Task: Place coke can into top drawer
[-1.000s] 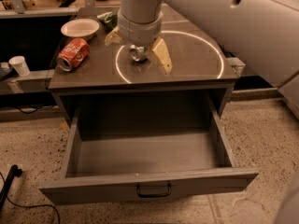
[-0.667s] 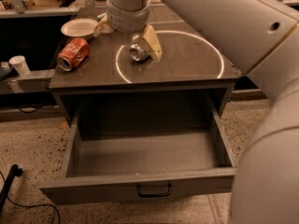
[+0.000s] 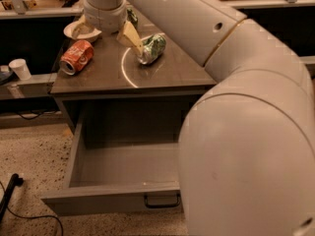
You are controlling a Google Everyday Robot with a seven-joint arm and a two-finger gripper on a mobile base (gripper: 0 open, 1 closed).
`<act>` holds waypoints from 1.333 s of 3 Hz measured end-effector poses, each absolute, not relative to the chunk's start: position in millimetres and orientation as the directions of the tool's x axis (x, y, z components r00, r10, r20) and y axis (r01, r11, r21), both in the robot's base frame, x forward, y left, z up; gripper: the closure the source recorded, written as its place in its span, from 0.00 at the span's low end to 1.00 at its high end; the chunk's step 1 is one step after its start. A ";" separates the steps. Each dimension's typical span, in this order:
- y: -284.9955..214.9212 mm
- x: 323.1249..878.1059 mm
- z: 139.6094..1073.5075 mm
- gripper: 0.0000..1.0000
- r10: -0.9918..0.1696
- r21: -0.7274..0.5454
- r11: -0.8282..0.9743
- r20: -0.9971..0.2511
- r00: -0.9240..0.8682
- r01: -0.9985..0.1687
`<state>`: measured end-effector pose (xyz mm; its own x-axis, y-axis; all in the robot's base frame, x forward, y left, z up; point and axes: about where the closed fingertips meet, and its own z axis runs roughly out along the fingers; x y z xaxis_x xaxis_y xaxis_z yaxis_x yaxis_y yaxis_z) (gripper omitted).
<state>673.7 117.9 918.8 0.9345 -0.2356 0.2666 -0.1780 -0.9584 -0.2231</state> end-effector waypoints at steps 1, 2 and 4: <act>150.8 686.9 901.3 0.00 -0.189 -0.200 -0.970 0.282 0.941 -0.135; 181.3 698.2 890.9 0.00 -0.172 -0.205 -0.972 0.279 0.945 -0.116; 219.4 725.1 876.5 0.18 -0.230 -0.211 -0.961 0.256 0.939 -0.178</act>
Offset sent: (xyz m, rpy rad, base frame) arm 0.0365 0.0975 -0.0326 -0.0170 -0.0030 0.0828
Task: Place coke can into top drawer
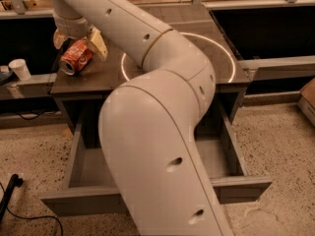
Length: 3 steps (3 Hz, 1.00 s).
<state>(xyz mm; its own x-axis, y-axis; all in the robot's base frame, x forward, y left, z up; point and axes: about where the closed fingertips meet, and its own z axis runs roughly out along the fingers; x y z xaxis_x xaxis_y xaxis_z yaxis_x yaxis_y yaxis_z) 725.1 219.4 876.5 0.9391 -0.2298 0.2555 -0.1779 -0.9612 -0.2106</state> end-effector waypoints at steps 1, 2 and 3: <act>227.2 735.9 867.0 0.24 -0.262 -0.213 -0.954 0.241 0.935 -0.212; 233.5 743.1 853.2 0.23 -0.283 -0.215 -0.948 0.217 0.934 -0.237; 236.4 746.7 843.0 0.39 -0.297 -0.220 -0.942 0.193 0.935 -0.254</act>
Offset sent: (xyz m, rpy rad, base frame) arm 0.0245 0.0156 -0.0303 -0.0029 0.0856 -0.0841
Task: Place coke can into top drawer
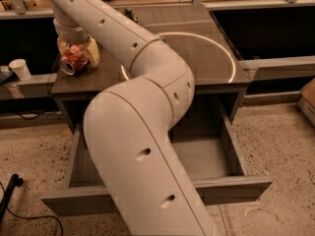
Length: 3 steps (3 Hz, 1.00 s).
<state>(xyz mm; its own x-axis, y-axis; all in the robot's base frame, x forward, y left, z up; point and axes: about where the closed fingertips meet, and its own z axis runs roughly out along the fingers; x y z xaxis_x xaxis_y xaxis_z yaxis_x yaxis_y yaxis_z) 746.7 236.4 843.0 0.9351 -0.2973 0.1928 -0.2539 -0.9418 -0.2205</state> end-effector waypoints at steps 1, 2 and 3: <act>230.4 748.6 835.6 0.62 -0.324 -0.229 -0.931 0.163 0.932 -0.284; 223.4 739.2 839.2 0.86 -0.347 -0.283 -0.907 0.086 0.934 -0.311; 209.0 716.1 855.1 1.00 -0.340 -0.361 -0.879 0.013 0.940 -0.313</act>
Offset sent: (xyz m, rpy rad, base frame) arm -0.0360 -0.0315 0.0099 0.1928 0.1998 -0.0501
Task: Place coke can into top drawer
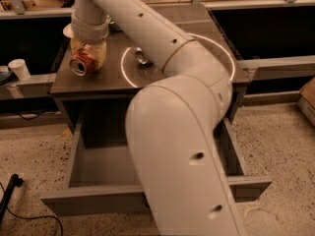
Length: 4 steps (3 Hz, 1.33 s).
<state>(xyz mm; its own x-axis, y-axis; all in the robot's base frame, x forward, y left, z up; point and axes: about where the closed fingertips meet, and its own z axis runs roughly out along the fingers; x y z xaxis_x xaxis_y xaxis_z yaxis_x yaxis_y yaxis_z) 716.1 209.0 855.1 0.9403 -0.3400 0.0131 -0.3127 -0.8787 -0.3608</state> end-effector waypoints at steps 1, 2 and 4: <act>186.7 682.9 885.1 1.00 -0.302 -0.447 -0.856 0.027 0.953 -0.259; 172.4 639.3 927.2 1.00 -0.260 -0.564 -0.810 0.103 0.960 -0.159; 146.5 576.8 879.9 1.00 -0.123 -0.552 -0.833 0.266 0.956 0.047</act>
Offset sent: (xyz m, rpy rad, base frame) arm -0.1881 -0.0666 -0.0346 0.1496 -0.1360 0.2306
